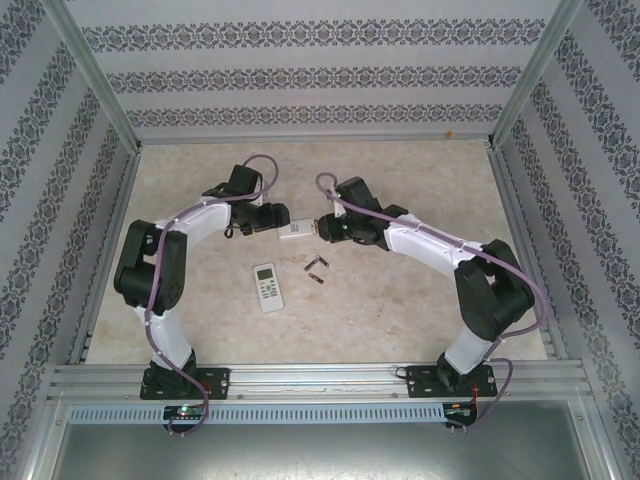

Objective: Load the batteries into the remote control

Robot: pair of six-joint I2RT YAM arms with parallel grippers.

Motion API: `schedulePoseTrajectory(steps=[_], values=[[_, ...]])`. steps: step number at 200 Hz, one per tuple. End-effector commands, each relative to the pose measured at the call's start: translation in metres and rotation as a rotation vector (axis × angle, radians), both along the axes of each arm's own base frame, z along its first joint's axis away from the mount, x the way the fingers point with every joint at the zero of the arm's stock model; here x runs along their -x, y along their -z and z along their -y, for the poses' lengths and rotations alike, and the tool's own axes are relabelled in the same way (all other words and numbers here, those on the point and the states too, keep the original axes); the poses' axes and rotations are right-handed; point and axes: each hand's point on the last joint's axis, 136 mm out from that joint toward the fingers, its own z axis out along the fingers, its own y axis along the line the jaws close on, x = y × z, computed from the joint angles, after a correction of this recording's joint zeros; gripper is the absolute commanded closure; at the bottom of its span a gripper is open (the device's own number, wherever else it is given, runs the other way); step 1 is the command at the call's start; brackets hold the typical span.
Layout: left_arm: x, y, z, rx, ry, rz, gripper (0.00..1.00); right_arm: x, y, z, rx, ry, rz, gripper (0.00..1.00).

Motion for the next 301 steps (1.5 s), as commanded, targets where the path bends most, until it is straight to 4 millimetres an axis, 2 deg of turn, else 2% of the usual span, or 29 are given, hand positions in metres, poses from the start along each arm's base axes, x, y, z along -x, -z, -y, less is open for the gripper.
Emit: schedulePoseTrajectory(steps=[1, 19, 50, 87, 128, 147, 158, 173, 192, 211, 234, 263, 301], values=[[-0.007, -0.034, -0.002, 0.015, 0.0, 0.123, 0.22, 0.026, 0.032, -0.003, 0.117, -0.145, -0.035, 0.7], [-0.007, -0.043, -0.003, 0.021, 0.0, 0.149, 0.21, 0.028, 0.044, -0.008, 0.125, -0.16, -0.064, 0.7], [-0.004, -0.047, -0.003, 0.023, 0.003, 0.152, 0.19, 0.028, 0.066, -0.015, 0.162, -0.184, -0.11, 0.7], [-0.003, -0.049, -0.003, 0.025, 0.005, 0.155, 0.15, 0.025, 0.09, -0.01, 0.227, -0.179, -0.127, 0.7], [-0.004, -0.052, -0.002, 0.028, 0.007, 0.157, 0.12, 0.023, 0.106, -0.001, 0.296, -0.15, -0.13, 0.82], [-0.003, -0.051, -0.002, 0.028, 0.007, 0.155, 0.11, 0.019, 0.101, 0.005, 0.328, -0.121, -0.1, 0.88], [-0.004, -0.051, -0.002, 0.029, 0.008, 0.154, 0.11, 0.016, 0.089, 0.004, 0.309, -0.109, -0.08, 0.89], [-0.004, -0.05, -0.002, 0.031, 0.007, 0.153, 0.1, 0.009, 0.064, 0.001, 0.23, -0.073, -0.055, 0.9], [-0.003, -0.049, 0.001, 0.046, 0.012, 0.146, 0.09, -0.01, 0.029, 0.004, 0.066, 0.041, -0.042, 0.91], [-0.002, -0.049, 0.006, 0.087, 0.015, 0.142, 0.08, -0.037, 0.016, 0.015, -0.022, 0.181, -0.031, 0.9], [0.0, -0.047, 0.011, 0.126, 0.015, 0.137, 0.05, -0.063, 0.019, 0.013, -0.017, 0.23, -0.019, 0.9], [0.001, -0.044, 0.009, 0.114, 0.007, 0.126, 0.04, -0.082, 0.032, 0.002, -0.01, 0.247, -0.022, 0.9], [0.001, -0.043, 0.009, 0.116, 0.007, 0.126, 0.04, -0.087, 0.056, -0.005, 0.011, 0.246, -0.05, 0.9]])
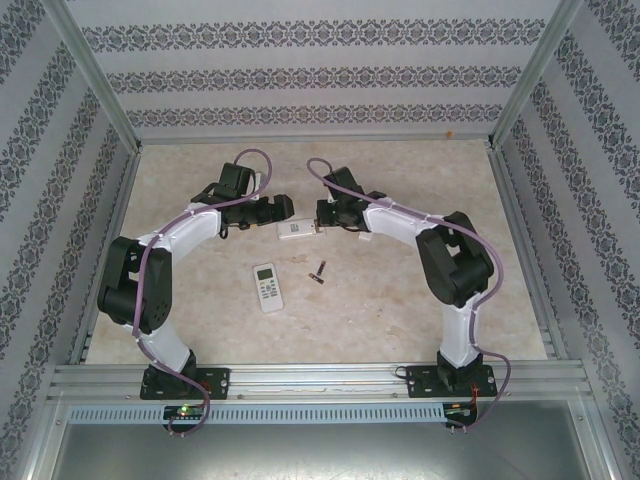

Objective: Load the batteries into the remote control

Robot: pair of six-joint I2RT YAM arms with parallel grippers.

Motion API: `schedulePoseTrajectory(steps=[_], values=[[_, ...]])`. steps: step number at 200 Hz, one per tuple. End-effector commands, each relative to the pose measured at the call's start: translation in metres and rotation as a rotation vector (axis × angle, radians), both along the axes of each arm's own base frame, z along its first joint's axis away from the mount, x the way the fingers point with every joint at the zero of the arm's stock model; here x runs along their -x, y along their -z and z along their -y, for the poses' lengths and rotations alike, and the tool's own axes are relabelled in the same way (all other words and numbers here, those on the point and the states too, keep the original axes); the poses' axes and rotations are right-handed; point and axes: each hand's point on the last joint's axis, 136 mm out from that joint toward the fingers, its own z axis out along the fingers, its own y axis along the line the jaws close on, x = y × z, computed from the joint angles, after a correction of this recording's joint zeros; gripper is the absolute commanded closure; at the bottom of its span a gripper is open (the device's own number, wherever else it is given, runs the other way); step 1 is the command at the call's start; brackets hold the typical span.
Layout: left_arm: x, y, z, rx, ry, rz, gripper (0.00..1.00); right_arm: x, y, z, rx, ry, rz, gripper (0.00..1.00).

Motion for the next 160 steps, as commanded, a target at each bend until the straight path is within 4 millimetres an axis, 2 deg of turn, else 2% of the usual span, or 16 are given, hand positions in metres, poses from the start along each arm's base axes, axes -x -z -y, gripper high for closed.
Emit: schedulePoseTrajectory(steps=[1, 54, 118, 160], values=[[-0.002, -0.004, 0.0, 0.025, -0.008, 0.015, 0.04, -0.005, 0.009, -0.007, 0.006, 0.02, -0.007, 0.9], [-0.003, -0.002, 0.001, 0.026, -0.007, 0.011, 0.04, 0.0, 0.034, -0.012, 0.014, 0.004, -0.054, 0.88], [-0.003, 0.0, 0.0, 0.021, -0.011, 0.005, 0.04, -0.012, 0.033, -0.01, 0.046, 0.011, -0.018, 0.88], [-0.003, -0.001, 0.0, 0.019, -0.009, 0.009, 0.04, -0.007, 0.046, -0.01, 0.057, 0.0, -0.04, 0.88]])
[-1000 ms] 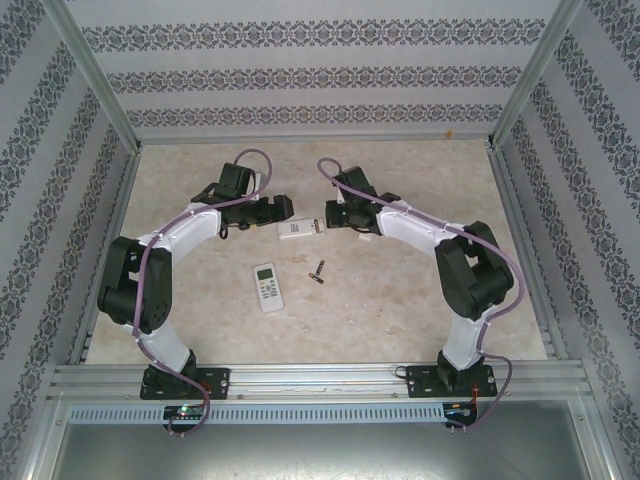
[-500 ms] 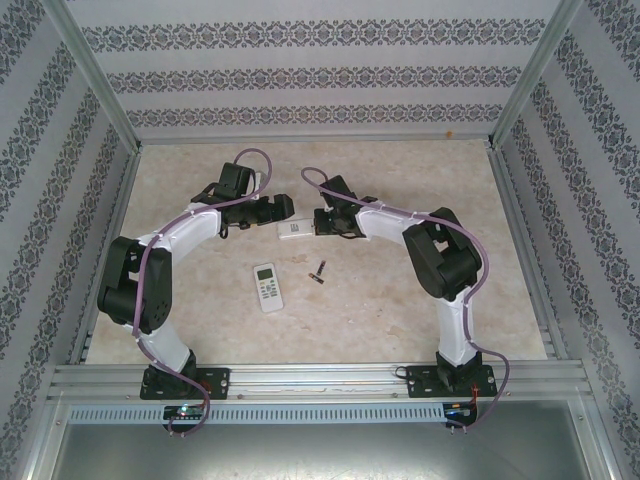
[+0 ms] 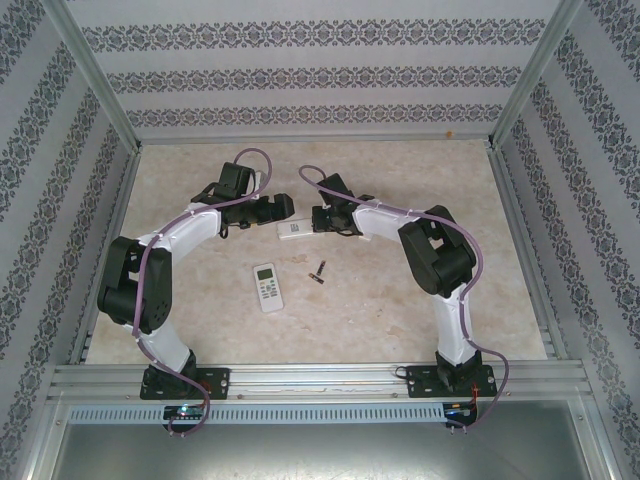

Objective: Load the batteries into the remote control

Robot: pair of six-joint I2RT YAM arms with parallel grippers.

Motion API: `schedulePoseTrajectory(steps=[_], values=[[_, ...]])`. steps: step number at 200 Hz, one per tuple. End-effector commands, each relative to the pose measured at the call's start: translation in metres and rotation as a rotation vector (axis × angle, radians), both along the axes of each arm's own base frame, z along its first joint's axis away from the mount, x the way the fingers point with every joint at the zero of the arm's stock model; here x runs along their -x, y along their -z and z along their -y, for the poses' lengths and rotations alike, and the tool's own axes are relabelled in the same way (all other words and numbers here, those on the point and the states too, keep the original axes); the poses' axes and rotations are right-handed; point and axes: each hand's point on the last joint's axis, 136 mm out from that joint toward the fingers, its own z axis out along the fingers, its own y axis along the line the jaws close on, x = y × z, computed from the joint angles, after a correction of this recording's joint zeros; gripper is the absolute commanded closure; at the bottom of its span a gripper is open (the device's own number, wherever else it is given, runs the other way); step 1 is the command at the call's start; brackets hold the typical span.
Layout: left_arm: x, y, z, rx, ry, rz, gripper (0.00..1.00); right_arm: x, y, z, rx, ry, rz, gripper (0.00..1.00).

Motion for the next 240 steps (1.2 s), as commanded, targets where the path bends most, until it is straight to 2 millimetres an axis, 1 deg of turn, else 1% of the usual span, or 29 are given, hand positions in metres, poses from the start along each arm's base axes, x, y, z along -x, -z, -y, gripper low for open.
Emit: schedulePoseTrajectory(steps=[1, 32, 69, 124, 147, 168, 184, 192, 201, 224, 240], values=[[-0.001, 0.001, -0.001, 0.013, -0.011, -0.002, 0.04, 0.0, 0.01, -0.002, 0.027, -0.013, 0.0, 0.88], [-0.001, 0.001, -0.001, 0.01, -0.01, -0.003, 0.04, 0.009, 0.013, -0.002, 0.02, -0.021, -0.026, 0.87], [-0.002, 0.001, -0.001, 0.012, -0.011, -0.002, 0.03, 0.014, 0.002, -0.003, 0.002, -0.032, -0.031, 0.79], [-0.001, 0.003, -0.001, 0.012, -0.013, -0.007, 0.03, 0.017, -0.016, -0.005, -0.028, -0.035, -0.03, 0.76], [-0.001, 0.003, -0.002, 0.008, -0.012, -0.006, 0.03, 0.014, -0.031, -0.004, -0.044, -0.03, -0.008, 0.75], [-0.002, 0.007, -0.004, -0.004, -0.017, -0.011, 0.03, 0.006, -0.045, -0.002, -0.055, -0.02, 0.023, 0.74], [-0.002, 0.016, -0.006, -0.019, -0.025, -0.037, 0.03, -0.001, -0.049, 0.003, -0.05, -0.004, 0.039, 0.74], [-0.001, 0.022, -0.006, -0.028, -0.026, -0.052, 0.03, -0.004, -0.046, 0.005, -0.048, 0.003, 0.033, 0.74], [-0.002, 0.028, -0.008, -0.038, -0.03, -0.069, 0.05, -0.006, -0.043, 0.007, -0.051, 0.009, 0.025, 0.75], [-0.001, 0.043, -0.006, -0.051, -0.02, -0.117, 0.15, -0.009, -0.033, 0.006, -0.057, 0.006, 0.001, 0.77], [-0.004, 0.049, -0.005, -0.052, -0.013, -0.134, 0.23, -0.01, -0.028, 0.004, -0.056, 0.004, -0.006, 0.79]])
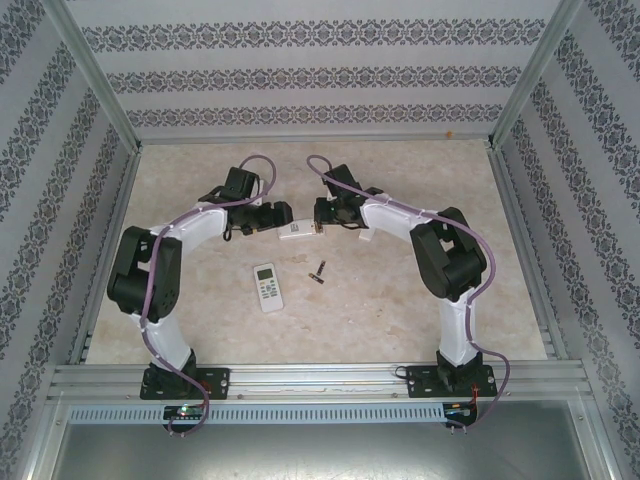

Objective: Load the batteries into the remote control

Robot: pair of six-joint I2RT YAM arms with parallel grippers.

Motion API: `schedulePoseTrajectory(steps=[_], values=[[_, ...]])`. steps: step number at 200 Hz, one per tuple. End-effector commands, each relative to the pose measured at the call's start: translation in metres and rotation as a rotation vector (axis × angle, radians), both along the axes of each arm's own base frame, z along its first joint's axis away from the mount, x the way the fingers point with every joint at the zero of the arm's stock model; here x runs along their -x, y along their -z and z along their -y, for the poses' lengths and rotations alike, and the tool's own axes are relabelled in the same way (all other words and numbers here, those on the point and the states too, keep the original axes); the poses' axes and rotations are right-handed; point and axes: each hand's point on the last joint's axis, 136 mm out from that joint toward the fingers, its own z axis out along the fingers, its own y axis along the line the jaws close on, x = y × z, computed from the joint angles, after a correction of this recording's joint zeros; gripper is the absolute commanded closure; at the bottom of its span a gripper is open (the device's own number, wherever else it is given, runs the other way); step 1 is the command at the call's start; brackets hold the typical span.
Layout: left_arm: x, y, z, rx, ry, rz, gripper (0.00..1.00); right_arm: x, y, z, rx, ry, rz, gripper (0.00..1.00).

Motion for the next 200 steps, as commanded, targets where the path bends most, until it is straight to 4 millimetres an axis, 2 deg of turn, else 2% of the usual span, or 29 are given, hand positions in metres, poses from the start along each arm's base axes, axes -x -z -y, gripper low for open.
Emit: schedulePoseTrajectory(steps=[1, 68, 146, 200], values=[[-0.005, 0.006, -0.003, -0.015, -0.008, -0.031, 0.23, -0.006, 0.006, -0.001, -0.002, -0.001, -0.019, 0.79], [-0.018, 0.022, 0.001, -0.017, -0.005, -0.05, 0.4, -0.007, 0.025, -0.006, -0.005, -0.013, -0.057, 0.82], [-0.012, 0.042, 0.005, 0.008, -0.004, -0.099, 0.46, 0.008, 0.042, -0.004, 0.006, -0.022, -0.101, 0.87], [-0.007, 0.047, 0.007, 0.034, -0.005, -0.116, 0.48, 0.03, 0.061, -0.007, 0.035, -0.046, -0.15, 0.87]])
